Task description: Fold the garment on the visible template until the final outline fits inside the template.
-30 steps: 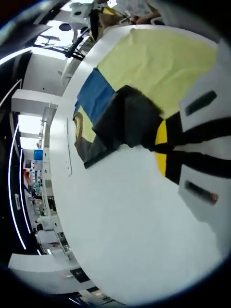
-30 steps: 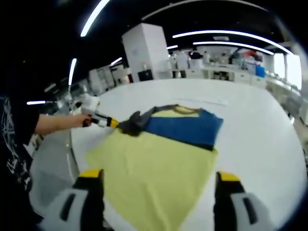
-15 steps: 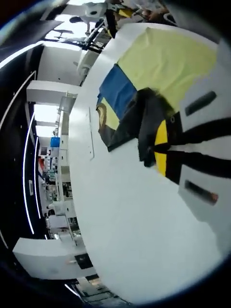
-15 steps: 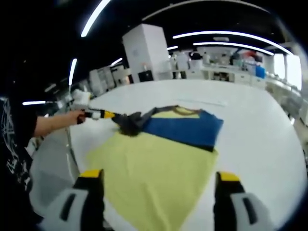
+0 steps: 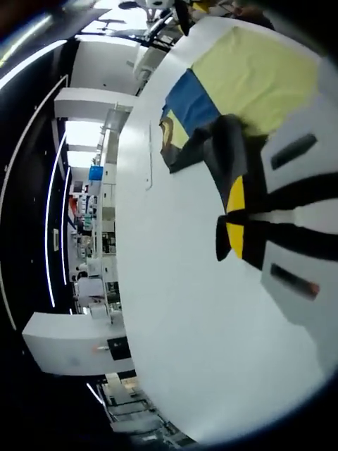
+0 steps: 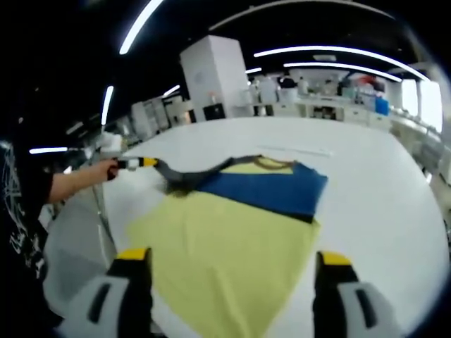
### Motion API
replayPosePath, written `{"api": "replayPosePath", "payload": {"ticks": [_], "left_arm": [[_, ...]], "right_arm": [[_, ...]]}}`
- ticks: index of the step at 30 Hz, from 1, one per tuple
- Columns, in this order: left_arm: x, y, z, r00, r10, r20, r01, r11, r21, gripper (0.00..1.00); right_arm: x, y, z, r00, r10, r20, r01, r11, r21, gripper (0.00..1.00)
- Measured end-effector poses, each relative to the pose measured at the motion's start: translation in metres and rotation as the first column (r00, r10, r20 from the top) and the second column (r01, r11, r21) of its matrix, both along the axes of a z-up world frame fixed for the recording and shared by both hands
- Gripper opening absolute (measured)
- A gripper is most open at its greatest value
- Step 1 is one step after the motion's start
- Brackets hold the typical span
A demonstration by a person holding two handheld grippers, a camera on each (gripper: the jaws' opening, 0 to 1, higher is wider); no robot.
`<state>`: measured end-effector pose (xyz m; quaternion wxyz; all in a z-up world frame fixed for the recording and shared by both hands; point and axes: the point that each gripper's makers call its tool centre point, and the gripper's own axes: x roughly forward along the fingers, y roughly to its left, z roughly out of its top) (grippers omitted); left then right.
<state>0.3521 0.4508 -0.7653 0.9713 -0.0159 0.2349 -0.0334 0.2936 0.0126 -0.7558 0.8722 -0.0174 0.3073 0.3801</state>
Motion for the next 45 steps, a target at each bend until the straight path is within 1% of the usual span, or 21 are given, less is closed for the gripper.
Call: {"api": "replayPosePath", "payload": {"ticks": [3, 7, 10, 13, 14, 17, 18, 23, 26, 31, 35, 39, 42, 45], "left_arm": [[-0.004, 0.011, -0.004, 0.999, 0.041, -0.011, -0.041, 0.999, 0.006, 0.00], [-0.008, 0.020, -0.006, 0.997, 0.074, -0.012, -0.074, 0.997, 0.028, 0.00], [-0.010, 0.027, -0.007, 0.995, 0.102, -0.016, -0.101, 0.995, 0.026, 0.00], [-0.011, 0.032, -0.008, 0.993, 0.120, -0.015, -0.120, 0.992, 0.036, 0.00], [-0.011, 0.036, -0.009, 0.991, 0.133, -0.017, -0.133, 0.990, 0.043, 0.00], [-0.011, 0.044, -0.011, 0.987, 0.157, -0.016, -0.157, 0.987, 0.039, 0.00], [-0.009, 0.053, -0.015, 0.985, 0.169, -0.019, -0.169, 0.985, 0.041, 0.00], [-0.003, 0.079, -0.026, 0.977, 0.209, -0.029, -0.209, 0.978, 0.016, 0.00], [-0.004, 0.078, -0.027, 0.976, 0.215, -0.036, -0.215, 0.977, 0.015, 0.00], [-0.008, 0.088, -0.033, 0.968, 0.244, -0.050, -0.241, 0.969, 0.060, 0.00], [-0.008, 0.093, -0.034, 0.961, 0.270, -0.055, -0.268, 0.962, 0.051, 0.00], [-0.008, 0.101, -0.037, 0.954, 0.294, -0.054, -0.290, 0.955, 0.067, 0.00], [-0.009, 0.104, -0.037, 0.949, 0.310, -0.053, -0.307, 0.950, 0.060, 0.00], [-0.004, 0.106, -0.039, 0.950, 0.306, -0.056, -0.301, 0.950, 0.080, 0.00]], "right_arm": [[0.000, 0.000, -0.001, 1.000, 0.006, -0.001, -0.006, 1.000, -0.002, 0.97], [-0.001, 0.001, -0.003, 1.000, 0.013, -0.006, -0.013, 1.000, -0.005, 0.97], [0.000, 0.002, -0.003, 1.000, 0.013, -0.007, -0.013, 1.000, -0.003, 0.97], [0.000, 0.003, -0.003, 1.000, 0.011, -0.008, -0.011, 1.000, -0.003, 0.97], [0.000, 0.003, -0.003, 1.000, 0.010, -0.008, -0.010, 1.000, -0.004, 0.97], [0.000, 0.003, -0.003, 1.000, 0.006, -0.009, -0.006, 1.000, -0.004, 0.97], [0.001, 0.002, -0.004, 1.000, 0.004, -0.009, -0.004, 1.000, -0.004, 0.97], [0.001, 0.001, -0.005, 1.000, 0.002, -0.015, -0.002, 1.000, -0.007, 0.97], [0.001, 0.001, -0.006, 1.000, 0.000, -0.017, 0.000, 1.000, -0.006, 0.97], [0.000, 0.001, -0.006, 1.000, 0.001, -0.019, -0.001, 1.000, -0.008, 0.97], [0.000, 0.000, -0.005, 1.000, -0.001, -0.019, 0.000, 1.000, -0.013, 0.97], [0.000, -0.001, -0.005, 1.000, -0.005, -0.020, 0.004, 1.000, -0.012, 0.97], [-0.001, -0.001, -0.006, 1.000, -0.003, -0.022, 0.002, 1.000, -0.014, 0.97], [-0.001, -0.002, -0.004, 1.000, 0.002, -0.014, -0.002, 1.000, -0.006, 0.98]]}}
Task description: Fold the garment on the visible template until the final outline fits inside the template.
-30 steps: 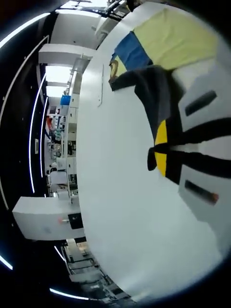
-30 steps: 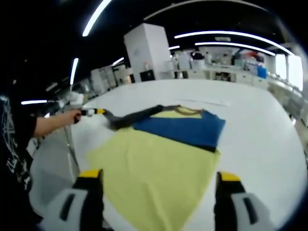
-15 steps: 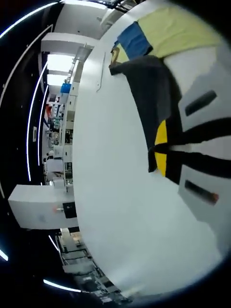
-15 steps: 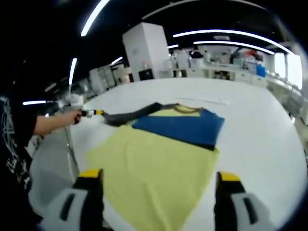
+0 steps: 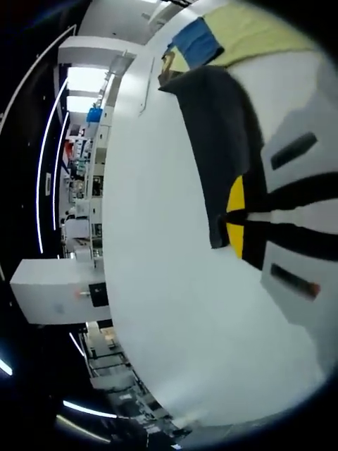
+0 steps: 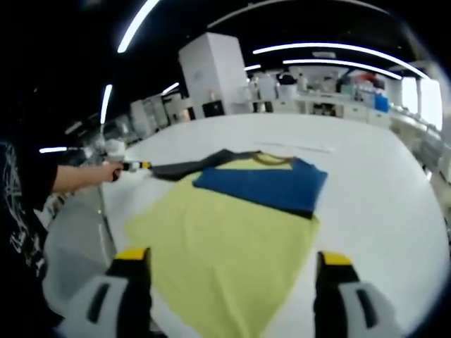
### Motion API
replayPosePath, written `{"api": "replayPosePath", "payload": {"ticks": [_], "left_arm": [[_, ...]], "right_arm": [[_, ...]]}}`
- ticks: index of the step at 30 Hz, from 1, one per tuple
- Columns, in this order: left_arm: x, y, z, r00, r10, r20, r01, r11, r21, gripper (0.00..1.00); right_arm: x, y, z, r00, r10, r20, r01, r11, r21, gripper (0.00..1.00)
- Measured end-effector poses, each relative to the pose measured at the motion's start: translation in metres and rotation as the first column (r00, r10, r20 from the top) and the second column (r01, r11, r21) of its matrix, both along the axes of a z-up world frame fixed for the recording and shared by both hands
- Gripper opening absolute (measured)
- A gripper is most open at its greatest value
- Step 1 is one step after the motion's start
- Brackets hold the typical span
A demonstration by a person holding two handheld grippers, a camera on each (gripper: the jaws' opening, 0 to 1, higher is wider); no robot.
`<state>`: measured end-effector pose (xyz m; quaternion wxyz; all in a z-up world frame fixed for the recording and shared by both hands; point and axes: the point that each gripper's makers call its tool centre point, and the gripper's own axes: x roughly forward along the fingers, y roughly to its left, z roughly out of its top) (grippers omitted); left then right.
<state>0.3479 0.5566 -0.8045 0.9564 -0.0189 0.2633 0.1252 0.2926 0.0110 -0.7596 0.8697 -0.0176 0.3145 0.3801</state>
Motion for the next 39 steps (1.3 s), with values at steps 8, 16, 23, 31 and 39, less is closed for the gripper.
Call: {"api": "replayPosePath", "payload": {"ticks": [8, 16, 23, 31, 39], "left_arm": [[0.008, 0.016, -0.001, 1.000, 0.011, 0.024, -0.012, 0.998, 0.055, 0.00], [0.015, 0.026, -0.012, 1.000, -0.012, 0.010, 0.011, 0.994, 0.106, 0.00], [0.029, 0.028, -0.019, 0.999, -0.046, -0.004, 0.046, 0.992, 0.116, 0.01], [0.027, 0.039, -0.023, 1.000, -0.010, 0.002, 0.009, 0.994, 0.106, 0.01], [0.025, 0.042, -0.025, 1.000, 0.015, -0.009, -0.014, 0.995, 0.100, 0.01]], "right_arm": [[-0.010, 0.017, 0.018, 0.990, 0.113, 0.080, -0.115, 0.993, 0.023, 0.99], [-0.010, 0.021, 0.021, 0.987, 0.131, 0.096, -0.134, 0.991, 0.023, 0.99], [-0.008, 0.017, 0.019, 0.989, 0.122, 0.083, -0.122, 0.993, -0.011, 0.99], [-0.002, 0.011, 0.018, 0.993, 0.094, 0.074, -0.093, 0.995, -0.024, 0.99], [-0.001, 0.013, 0.015, 0.994, 0.089, 0.068, -0.087, 0.996, -0.025, 0.99]]}}
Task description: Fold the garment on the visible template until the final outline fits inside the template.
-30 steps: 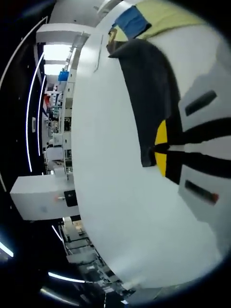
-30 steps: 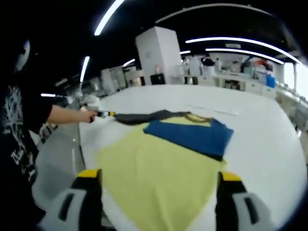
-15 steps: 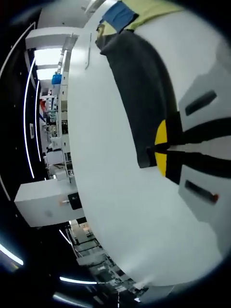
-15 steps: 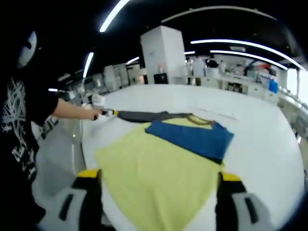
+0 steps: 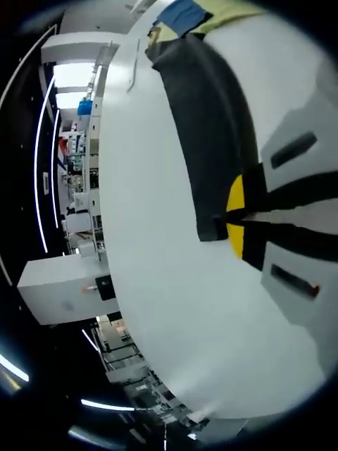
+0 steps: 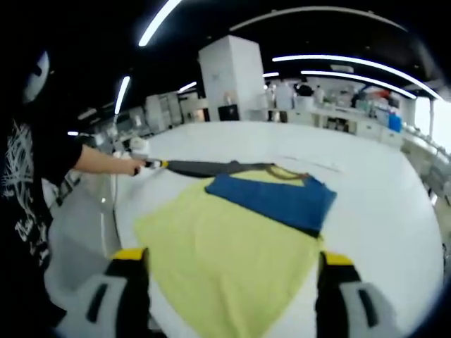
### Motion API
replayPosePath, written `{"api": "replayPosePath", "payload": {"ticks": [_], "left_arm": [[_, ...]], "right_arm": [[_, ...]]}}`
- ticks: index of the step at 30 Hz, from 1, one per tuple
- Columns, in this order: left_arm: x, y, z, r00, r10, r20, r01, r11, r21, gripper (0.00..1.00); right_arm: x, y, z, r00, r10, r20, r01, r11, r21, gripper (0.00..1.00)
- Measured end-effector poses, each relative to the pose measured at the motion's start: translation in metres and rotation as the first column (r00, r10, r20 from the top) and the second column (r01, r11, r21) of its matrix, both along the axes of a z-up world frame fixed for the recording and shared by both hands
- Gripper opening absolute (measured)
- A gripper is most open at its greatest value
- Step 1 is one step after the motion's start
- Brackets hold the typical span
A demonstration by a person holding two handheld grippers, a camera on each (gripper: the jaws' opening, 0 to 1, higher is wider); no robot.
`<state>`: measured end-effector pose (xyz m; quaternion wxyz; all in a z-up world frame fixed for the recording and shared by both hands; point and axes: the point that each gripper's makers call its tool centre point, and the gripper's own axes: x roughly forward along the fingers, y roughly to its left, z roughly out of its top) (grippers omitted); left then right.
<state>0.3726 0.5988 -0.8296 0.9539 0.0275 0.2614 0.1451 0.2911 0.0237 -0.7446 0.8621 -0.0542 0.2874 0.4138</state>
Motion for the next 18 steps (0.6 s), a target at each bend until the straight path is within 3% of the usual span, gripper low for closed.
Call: {"api": "replayPosePath", "payload": {"ticks": [3, 8, 15, 18], "left_arm": [[-0.0031, 0.0032, 0.0015, 1.000, 0.022, 0.007, -0.022, 0.999, -0.026, 0.05], [-0.0043, -0.0024, 0.0043, 1.000, -0.008, 0.009, 0.008, 1.000, -0.028, 0.23], [-0.0104, -0.0019, -0.0009, 1.000, 0.006, -0.024, -0.007, 0.999, -0.041, 0.22], [-0.0101, -0.0023, -0.0038, 0.999, 0.028, -0.021, -0.029, 0.996, -0.081, 0.22]], "right_arm": [[-0.0009, -0.0001, -0.0012, 1.000, 0.000, -0.005, 0.000, 1.000, 0.002, 0.99], [-0.0029, -0.0004, -0.0033, 1.000, 0.001, -0.011, -0.001, 1.000, 0.003, 0.99], [-0.0049, -0.0001, -0.0053, 1.000, 0.009, -0.019, -0.009, 1.000, -0.002, 0.99], [-0.0040, 0.0001, -0.0045, 1.000, 0.007, -0.017, -0.007, 1.000, 0.002, 0.99]]}}
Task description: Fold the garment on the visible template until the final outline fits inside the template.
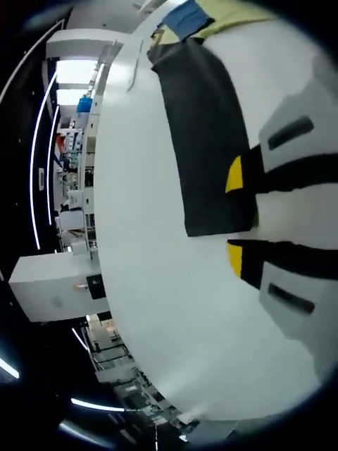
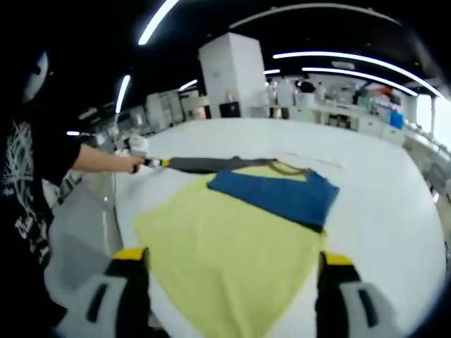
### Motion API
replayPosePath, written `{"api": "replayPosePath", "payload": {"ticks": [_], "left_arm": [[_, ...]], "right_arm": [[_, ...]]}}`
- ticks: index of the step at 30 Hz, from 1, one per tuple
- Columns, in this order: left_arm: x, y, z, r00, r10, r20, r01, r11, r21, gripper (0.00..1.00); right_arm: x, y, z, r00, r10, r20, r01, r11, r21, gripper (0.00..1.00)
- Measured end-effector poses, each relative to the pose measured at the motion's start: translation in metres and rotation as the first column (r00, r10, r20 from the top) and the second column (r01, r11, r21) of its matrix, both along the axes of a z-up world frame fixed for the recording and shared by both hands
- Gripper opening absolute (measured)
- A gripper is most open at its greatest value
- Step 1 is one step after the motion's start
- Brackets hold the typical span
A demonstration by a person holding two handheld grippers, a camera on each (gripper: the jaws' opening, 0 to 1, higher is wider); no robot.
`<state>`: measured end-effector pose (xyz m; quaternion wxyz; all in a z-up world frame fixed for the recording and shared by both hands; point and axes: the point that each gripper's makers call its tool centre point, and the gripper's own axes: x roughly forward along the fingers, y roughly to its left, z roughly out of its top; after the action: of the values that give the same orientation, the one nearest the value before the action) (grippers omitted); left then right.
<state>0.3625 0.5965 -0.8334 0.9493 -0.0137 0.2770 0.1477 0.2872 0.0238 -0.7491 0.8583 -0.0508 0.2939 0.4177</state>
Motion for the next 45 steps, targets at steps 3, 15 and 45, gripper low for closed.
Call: {"api": "replayPosePath", "payload": {"ticks": [3, 15, 45], "left_arm": [[-0.003, 0.002, -0.002, 0.999, 0.054, 0.004, -0.053, 0.996, -0.065, 0.22], [-0.008, 0.007, -0.008, 0.992, 0.118, -0.036, -0.121, 0.987, -0.108, 0.09], [0.009, -0.032, 0.043, 1.000, 0.016, 0.018, -0.014, 0.995, -0.098, 0.00]], "right_arm": [[0.001, 0.000, 0.000, 1.000, -0.006, -0.002, 0.006, 1.000, 0.001, 0.99], [0.000, -0.002, -0.005, 0.999, -0.029, -0.018, 0.029, 0.999, -0.019, 0.97], [-0.005, 0.002, -0.002, 1.000, -0.020, -0.001, 0.020, 1.000, 0.015, 0.98]]}}
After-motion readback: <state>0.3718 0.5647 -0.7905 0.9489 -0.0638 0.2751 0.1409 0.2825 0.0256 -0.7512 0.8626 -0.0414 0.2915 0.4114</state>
